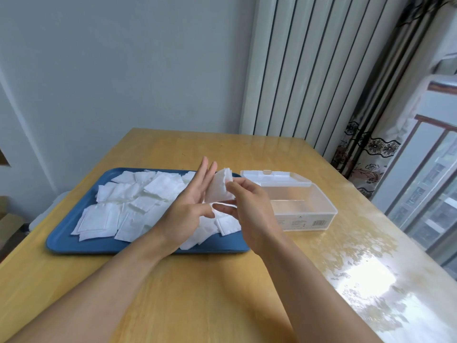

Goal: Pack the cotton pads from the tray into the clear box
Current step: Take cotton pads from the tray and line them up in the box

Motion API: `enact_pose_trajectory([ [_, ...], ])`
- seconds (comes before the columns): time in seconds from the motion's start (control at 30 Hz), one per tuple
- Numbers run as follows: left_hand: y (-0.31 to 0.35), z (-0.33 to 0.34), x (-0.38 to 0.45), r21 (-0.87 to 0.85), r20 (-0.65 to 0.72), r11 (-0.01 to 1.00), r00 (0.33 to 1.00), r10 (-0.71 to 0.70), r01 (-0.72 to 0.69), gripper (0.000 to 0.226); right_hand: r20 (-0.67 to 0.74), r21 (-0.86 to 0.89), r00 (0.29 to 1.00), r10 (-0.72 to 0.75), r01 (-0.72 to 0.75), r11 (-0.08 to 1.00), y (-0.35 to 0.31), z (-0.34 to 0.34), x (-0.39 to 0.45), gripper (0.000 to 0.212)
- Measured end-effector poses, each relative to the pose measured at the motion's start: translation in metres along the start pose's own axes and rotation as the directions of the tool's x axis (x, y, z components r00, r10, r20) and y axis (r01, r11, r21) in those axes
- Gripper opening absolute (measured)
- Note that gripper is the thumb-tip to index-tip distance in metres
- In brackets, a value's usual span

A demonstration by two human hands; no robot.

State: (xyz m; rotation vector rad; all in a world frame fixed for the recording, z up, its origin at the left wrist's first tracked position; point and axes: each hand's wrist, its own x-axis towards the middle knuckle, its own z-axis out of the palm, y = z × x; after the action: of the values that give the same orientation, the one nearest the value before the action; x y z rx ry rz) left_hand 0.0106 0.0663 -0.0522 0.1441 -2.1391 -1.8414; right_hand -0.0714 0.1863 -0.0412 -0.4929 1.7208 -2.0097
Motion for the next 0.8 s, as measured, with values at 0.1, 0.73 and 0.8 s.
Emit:
enact_pose_trajectory([
  [0.1,-0.004,0.003,0.002,0.09,0.022,0.996,1.0,0.022,-0.024,0.088,0.031,0.043,0.999,0.023,-0.024,0.999,-0.004,-0.004,0.0,0.016],
  [0.73,-0.015,-0.006,0.006,-0.018,-0.244,0.999,0.969,-0.032,0.029,0.07,-0.342,-0.749,0.845,-0.411,0.019,0.662,-0.041,-0.088,0.02,0.011],
  [0.8,-0.014,-0.006,0.006,-0.019,-0.264,0.999,0.964,-0.039,0.036,0.065,-0.371,-0.807,0.845,-0.386,-0.089,0.583,-0.032,-0.101,0.027,0.016],
])
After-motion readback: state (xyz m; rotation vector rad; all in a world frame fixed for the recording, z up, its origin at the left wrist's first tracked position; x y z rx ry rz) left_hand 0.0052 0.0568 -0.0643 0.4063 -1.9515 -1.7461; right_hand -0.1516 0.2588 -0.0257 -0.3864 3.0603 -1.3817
